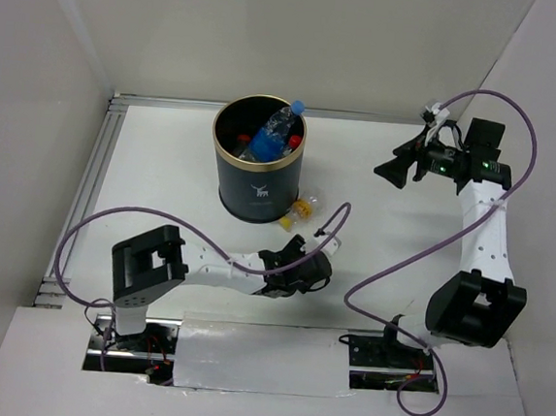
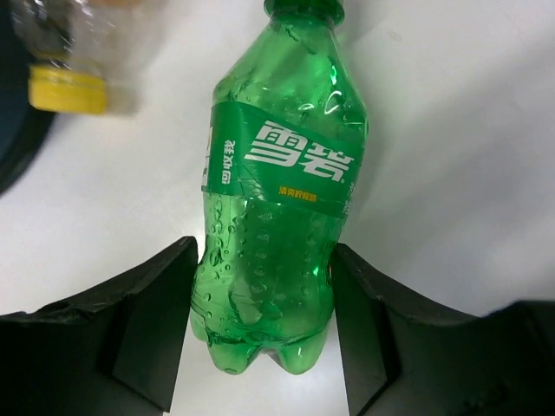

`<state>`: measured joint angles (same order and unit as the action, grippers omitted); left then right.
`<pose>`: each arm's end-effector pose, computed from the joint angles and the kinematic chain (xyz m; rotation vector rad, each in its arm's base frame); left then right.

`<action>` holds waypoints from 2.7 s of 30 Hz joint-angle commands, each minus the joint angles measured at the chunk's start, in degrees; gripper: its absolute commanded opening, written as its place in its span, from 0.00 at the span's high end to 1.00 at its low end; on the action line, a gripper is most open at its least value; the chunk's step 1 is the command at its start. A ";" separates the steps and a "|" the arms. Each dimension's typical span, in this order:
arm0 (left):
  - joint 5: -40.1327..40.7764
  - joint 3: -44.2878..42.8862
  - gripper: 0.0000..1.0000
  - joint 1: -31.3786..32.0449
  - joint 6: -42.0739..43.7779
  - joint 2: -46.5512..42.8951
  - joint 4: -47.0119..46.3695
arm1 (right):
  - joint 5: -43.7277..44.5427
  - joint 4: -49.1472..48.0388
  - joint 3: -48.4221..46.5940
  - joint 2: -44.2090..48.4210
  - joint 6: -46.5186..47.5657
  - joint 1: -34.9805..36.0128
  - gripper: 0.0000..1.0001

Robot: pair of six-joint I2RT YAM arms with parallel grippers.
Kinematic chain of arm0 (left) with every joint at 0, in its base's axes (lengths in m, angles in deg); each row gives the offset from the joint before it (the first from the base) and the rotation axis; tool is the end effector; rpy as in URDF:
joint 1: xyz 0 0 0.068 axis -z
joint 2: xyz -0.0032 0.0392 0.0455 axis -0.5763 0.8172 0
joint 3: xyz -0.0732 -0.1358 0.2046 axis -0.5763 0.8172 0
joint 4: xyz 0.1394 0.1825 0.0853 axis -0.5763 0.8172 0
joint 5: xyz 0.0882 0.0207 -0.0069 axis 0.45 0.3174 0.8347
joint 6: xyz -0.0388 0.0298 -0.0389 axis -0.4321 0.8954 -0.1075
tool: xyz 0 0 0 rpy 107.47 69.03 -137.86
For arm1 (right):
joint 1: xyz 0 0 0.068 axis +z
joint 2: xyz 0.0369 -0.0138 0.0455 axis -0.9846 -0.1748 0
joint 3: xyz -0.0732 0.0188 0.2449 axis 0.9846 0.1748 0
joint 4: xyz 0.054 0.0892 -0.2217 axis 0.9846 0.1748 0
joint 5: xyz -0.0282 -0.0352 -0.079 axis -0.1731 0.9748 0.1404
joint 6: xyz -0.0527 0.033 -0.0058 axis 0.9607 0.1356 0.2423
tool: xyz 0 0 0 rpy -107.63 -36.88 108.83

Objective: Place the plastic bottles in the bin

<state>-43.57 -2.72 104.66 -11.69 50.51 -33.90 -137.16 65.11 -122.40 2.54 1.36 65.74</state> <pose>0.1579 -0.3434 0.1623 0.5899 2.1397 -0.1533 0.2823 -0.0284 0.3595 -0.8018 1.7533 0.6660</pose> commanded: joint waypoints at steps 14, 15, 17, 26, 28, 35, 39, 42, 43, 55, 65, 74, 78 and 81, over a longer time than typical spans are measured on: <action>11.75 -10.57 1.00 -4.77 4.74 -31.44 3.49 | -0.56 6.50 6.26 -3.49 14.81 -0.57 0.49; 12.36 -11.44 1.00 -6.61 4.74 -31.44 3.49 | -0.03 5.89 6.26 -3.49 15.33 0.04 0.40; 12.90 -12.15 1.00 -11.96 4.22 -31.44 3.49 | 1.81 4.32 8.10 -2.44 15.34 1.80 0.22; 6.05 -21.20 0.39 -27.01 1.92 -21.78 9.28 | 4.36 6.85 12.41 -0.59 41.60 9.44 0.03; 5.51 -25.06 0.20 -28.33 1.40 -19.23 11.65 | 5.94 5.80 13.21 -0.59 44.50 10.94 0.01; 7.97 -27.89 0.00 -26.41 3.41 -23.77 11.67 | 9.64 7.64 14.96 -4.19 59.86 17.53 0.01; 11.13 -20.89 0.00 -20.63 0.79 -32.56 15.25 | 14.81 6.33 16.63 -7.17 64.03 23.49 0.01; 11.84 -12.68 0.00 -16.56 -7.80 -43.28 18.86 | 17.72 3.17 16.63 -10.34 64.56 26.93 0.01; 12.45 -5.90 0.00 -13.60 -10.96 -46.00 21.92 | 18.42 2.55 15.94 -12.69 64.56 27.72 0.01; 11.75 20.45 0.00 1.19 -47.72 -55.44 39.26 | 32.76 -0.90 13.57 -24.67 65.87 32.40 0.52; 9.48 26.15 0.00 2.77 -50.10 -54.55 33.91 | 10.01 16.73 -11.15 -1.92 46.62 30.35 0.74; 8.94 27.31 0.00 4.62 -51.60 -52.54 32.14 | 18.86 -5.53 -24.93 -13.40 17.56 45.47 0.62; 9.56 26.16 0.00 5.67 -50.19 -50.69 30.91 | 25.01 -6.42 -32.75 -22.28 13.77 49.00 0.47; 10.08 25.55 0.00 6.37 -50.19 -49.19 30.91 | 26.08 -6.42 -35.66 -26.69 11.38 49.00 0.28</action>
<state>-35.46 25.07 110.06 -61.08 0.65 -1.26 -114.73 60.01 -154.49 -22.60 18.69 114.96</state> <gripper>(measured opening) 0.995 0.706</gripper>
